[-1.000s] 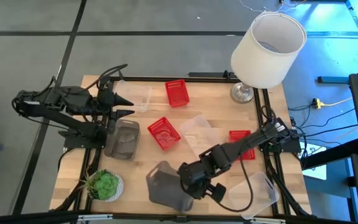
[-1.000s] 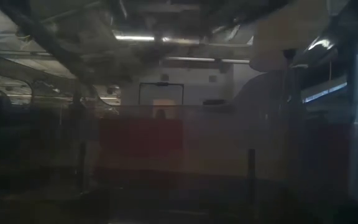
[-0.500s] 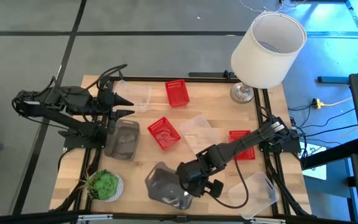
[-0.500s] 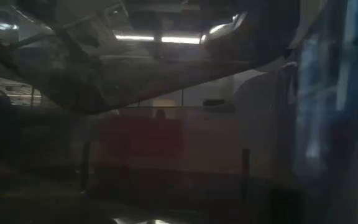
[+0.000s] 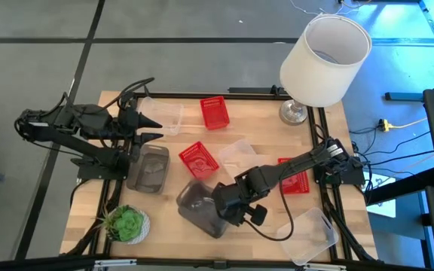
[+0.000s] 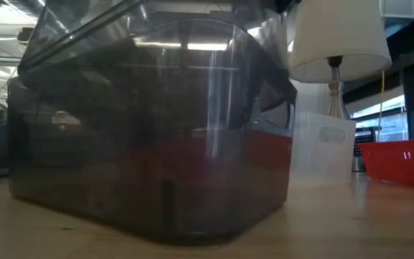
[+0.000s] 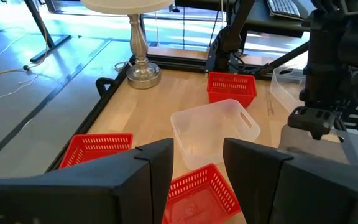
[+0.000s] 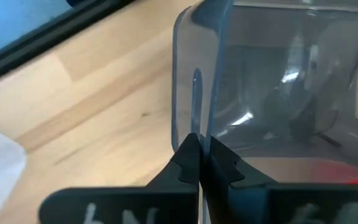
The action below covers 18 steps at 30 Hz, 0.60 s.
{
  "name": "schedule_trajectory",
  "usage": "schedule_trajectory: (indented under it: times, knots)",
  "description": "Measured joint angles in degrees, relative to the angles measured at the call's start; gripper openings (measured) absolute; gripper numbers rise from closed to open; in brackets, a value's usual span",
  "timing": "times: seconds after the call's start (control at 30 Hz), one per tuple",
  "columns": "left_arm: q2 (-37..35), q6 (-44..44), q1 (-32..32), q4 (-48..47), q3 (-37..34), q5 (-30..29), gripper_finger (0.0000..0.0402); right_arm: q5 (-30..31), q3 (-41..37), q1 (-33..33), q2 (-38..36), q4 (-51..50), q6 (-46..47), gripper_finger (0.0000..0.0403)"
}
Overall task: Stack baskets by color
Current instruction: Stack the top black bin on the bottom black bin
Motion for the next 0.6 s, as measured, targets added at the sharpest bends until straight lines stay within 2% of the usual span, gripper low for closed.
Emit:
schedule_trajectory:
  times: [0.4,0.6]
  knots:
    - [0.00,0.02,-0.02,-0.02,0.00,0.00,0.0133,5.34,-3.05,-0.12,-0.07,-0.12,0.33,0.0000]
    - [-0.02,0.02,-0.01,-0.02,0.00,0.00,0.0133,6.08,-5.30,-0.20,-0.07,1.01,0.80,0.0010]
